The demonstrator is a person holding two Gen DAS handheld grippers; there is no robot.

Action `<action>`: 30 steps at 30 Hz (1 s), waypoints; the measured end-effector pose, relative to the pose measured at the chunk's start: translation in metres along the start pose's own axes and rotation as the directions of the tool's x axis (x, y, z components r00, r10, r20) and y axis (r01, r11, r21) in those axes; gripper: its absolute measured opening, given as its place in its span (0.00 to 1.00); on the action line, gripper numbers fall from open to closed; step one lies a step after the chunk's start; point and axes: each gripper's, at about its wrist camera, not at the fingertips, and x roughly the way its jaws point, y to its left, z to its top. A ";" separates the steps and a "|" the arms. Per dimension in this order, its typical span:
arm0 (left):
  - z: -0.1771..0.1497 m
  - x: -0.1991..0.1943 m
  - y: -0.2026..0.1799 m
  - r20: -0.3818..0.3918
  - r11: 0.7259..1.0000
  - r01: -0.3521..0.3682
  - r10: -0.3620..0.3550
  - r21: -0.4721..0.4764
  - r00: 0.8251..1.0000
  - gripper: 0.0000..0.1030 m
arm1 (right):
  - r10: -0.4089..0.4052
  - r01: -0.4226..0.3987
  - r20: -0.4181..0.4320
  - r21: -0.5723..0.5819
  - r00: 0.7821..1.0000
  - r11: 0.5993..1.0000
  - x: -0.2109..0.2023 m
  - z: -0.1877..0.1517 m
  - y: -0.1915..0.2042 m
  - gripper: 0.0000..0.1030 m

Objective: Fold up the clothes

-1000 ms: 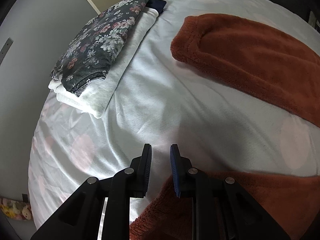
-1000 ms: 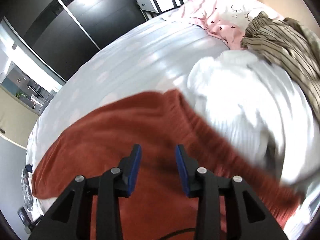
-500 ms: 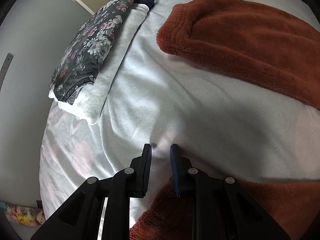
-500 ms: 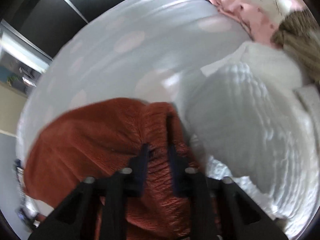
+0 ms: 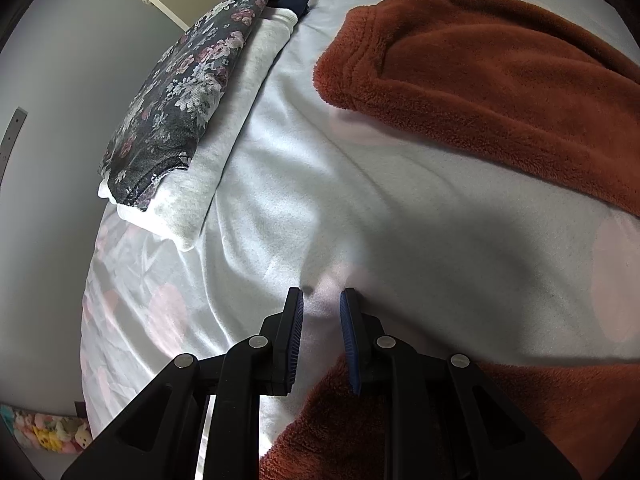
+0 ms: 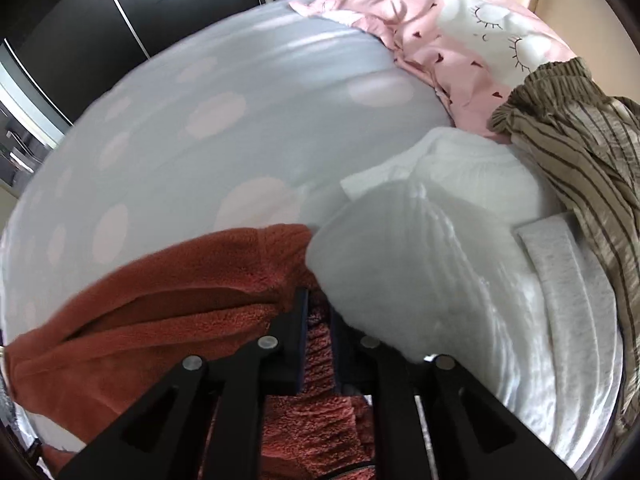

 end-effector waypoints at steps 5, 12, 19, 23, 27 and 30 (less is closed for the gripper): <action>0.001 -0.008 0.008 0.021 0.998 0.048 -0.047 -0.035 0.999 0.20 | 0.026 -0.025 0.044 -0.024 0.999 0.999 -0.037 -0.013 0.001 0.20; 0.034 -0.050 0.006 0.116 0.986 0.167 -0.166 -0.005 0.979 0.20 | 0.024 -0.017 0.038 -0.171 0.999 0.985 -0.051 -0.024 0.034 0.20; 0.105 -0.085 -0.051 0.132 0.957 0.288 -0.292 0.048 0.947 0.20 | 0.080 -0.078 -0.005 -0.252 0.997 0.964 -0.025 -0.023 0.095 0.19; 0.139 -0.087 -0.110 0.105 0.945 0.306 -0.318 0.112 0.942 0.20 | 0.098 -0.104 -0.034 -0.286 0.995 0.952 0.002 -0.018 0.129 0.19; 0.164 -0.077 -0.172 0.049 0.927 0.337 -0.349 0.163 0.936 0.20 | 0.080 -0.100 -0.075 -0.328 0.994 0.940 0.035 -0.011 0.157 0.19; 0.181 -0.072 -0.215 0.045 0.924 0.326 -0.341 0.201 0.939 0.20 | 0.053 -0.080 -0.089 -0.338 0.995 0.938 0.063 -0.001 0.171 0.19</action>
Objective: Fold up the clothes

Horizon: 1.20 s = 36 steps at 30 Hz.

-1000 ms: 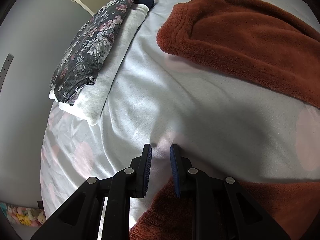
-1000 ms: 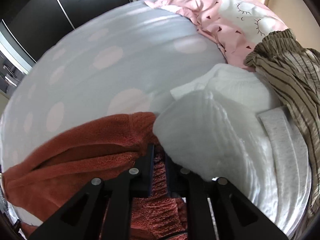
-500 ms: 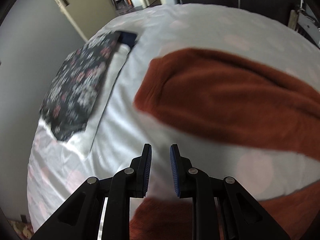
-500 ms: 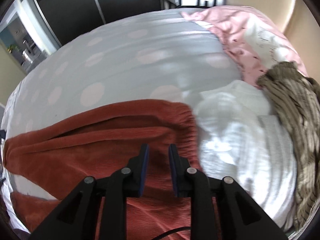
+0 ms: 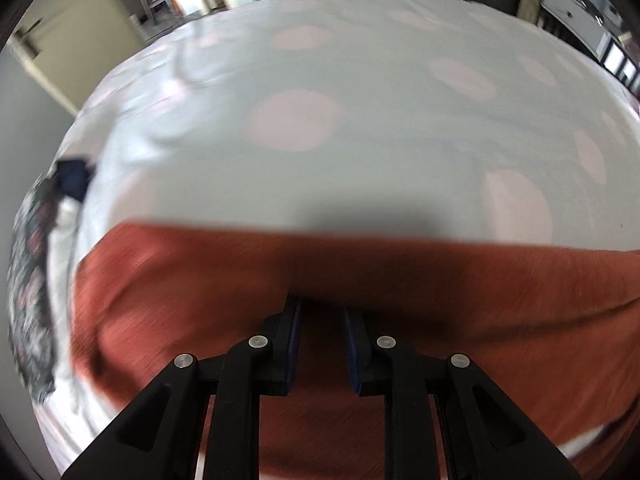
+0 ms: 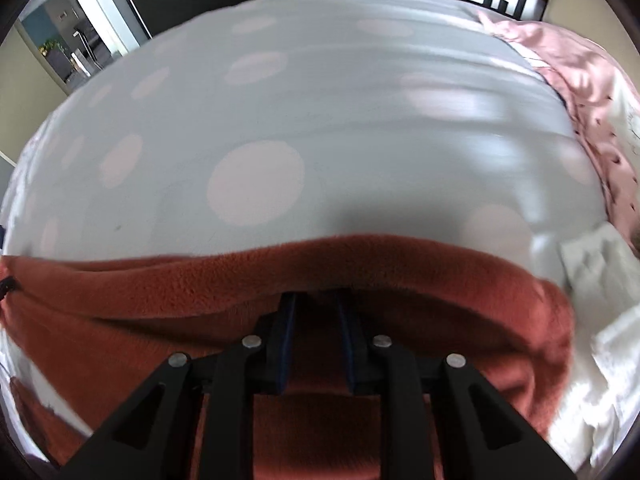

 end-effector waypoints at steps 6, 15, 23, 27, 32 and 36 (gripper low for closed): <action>0.046 0.020 -0.028 0.028 0.999 -0.049 0.048 0.009 0.998 0.16 | 0.012 -0.013 0.011 0.047 1.000 0.999 0.028 0.030 -0.004 0.18; 0.041 -0.005 -0.023 0.050 1.000 -0.025 0.025 0.010 0.998 0.20 | 0.057 -0.057 -0.001 0.097 0.998 0.994 0.015 0.033 -0.015 0.17; -0.032 -0.061 -0.002 0.026 0.997 0.028 -0.030 0.068 0.999 0.20 | 0.067 -0.066 -0.008 0.045 0.998 0.997 -0.052 -0.022 -0.010 0.17; -0.086 -0.076 0.005 -0.002 0.995 0.041 -0.041 0.093 0.999 0.20 | 0.145 -0.144 -0.059 0.022 0.988 0.989 -0.071 -0.074 0.003 0.20; -0.154 -0.091 0.012 -0.012 0.993 0.102 -0.102 0.066 0.995 0.20 | 0.066 -0.063 -0.146 0.021 0.987 0.998 -0.060 -0.142 0.019 0.20; -0.193 -0.088 0.023 -0.032 0.992 0.129 -0.129 0.001 0.991 0.20 | 0.129 -0.102 -0.193 0.142 0.973 0.985 -0.037 -0.192 0.004 0.18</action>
